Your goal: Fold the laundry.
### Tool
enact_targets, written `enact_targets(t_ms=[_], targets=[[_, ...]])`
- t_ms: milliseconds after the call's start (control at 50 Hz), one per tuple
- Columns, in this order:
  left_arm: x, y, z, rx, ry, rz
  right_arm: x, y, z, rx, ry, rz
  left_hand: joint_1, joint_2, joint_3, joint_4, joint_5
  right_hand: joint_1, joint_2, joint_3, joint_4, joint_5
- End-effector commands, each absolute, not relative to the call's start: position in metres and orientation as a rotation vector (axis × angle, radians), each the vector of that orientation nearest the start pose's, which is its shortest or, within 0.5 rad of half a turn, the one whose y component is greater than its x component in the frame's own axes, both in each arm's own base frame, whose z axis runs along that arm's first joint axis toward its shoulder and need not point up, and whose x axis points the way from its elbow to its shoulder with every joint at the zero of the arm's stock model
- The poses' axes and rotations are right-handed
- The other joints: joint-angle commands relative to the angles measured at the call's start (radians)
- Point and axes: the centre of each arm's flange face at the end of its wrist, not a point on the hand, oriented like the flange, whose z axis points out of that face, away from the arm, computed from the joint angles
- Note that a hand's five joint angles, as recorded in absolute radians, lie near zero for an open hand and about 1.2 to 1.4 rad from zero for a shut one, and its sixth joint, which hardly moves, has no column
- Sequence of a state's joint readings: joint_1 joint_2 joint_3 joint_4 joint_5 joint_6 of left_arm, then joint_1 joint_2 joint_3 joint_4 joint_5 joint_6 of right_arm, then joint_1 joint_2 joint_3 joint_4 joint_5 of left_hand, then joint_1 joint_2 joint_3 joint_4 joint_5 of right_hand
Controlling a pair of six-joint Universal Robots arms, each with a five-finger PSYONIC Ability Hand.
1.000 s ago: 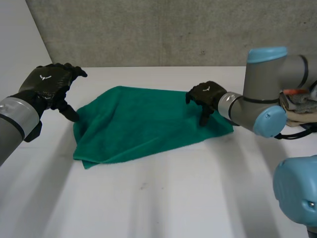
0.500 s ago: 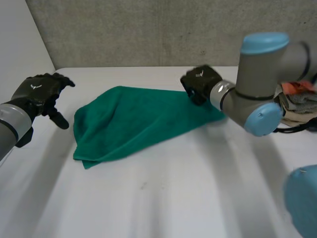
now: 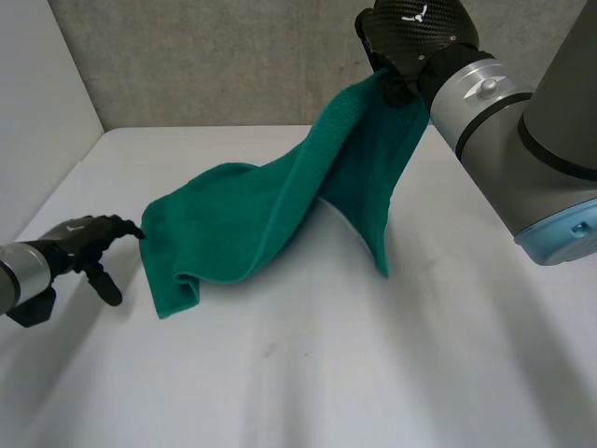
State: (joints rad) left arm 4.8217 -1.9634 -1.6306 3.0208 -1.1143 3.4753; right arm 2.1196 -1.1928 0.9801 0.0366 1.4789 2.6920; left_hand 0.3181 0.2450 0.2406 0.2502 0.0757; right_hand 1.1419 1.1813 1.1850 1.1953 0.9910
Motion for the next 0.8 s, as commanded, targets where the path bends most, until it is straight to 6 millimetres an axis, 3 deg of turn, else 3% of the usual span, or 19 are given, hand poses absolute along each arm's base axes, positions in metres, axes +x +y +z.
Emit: enact_targets(t_ms=[20, 180, 420, 660, 800], targets=[[-0.165, -0.315, 0.163, 0.713, 2.880, -1.685, 0.335, -0.263, 0.359, -1.021, 1.624, -2.313, -0.093, -0.020, -0.015, -0.025, -0.025, 0.254, 0.215, 0.211, 0.201, 0.231], [-0.208, -0.294, 0.164, 0.656, 2.910, -1.736, 0.339, -0.257, 0.366, -1.017, 1.624, -2.367, -0.144, -0.070, -0.066, -0.076, -0.076, 0.254, 0.215, 0.211, 0.201, 0.231], [-0.271, -0.269, 0.164, 0.678, 2.745, -1.865, 0.340, -0.250, 0.385, -0.963, 1.591, -2.424, -0.144, -0.070, -0.066, -0.076, -0.076, 0.254, 0.215, 0.211, 0.201, 0.231], [-0.299, -0.292, 0.146, 0.526, 2.585, -1.864, 0.316, -0.222, 0.435, -0.771, 1.489, -2.448, -0.144, -0.070, -0.066, -0.076, -0.076, 0.254, 0.215, 0.211, 0.201, 0.231], [-0.304, -0.299, 0.137, 0.530, 2.518, -1.798, 0.307, -0.219, 0.444, -0.732, 1.473, -2.459, -0.099, -0.026, -0.021, -0.031, -0.031, 0.254, 0.215, 0.211, 0.201, 0.231]])
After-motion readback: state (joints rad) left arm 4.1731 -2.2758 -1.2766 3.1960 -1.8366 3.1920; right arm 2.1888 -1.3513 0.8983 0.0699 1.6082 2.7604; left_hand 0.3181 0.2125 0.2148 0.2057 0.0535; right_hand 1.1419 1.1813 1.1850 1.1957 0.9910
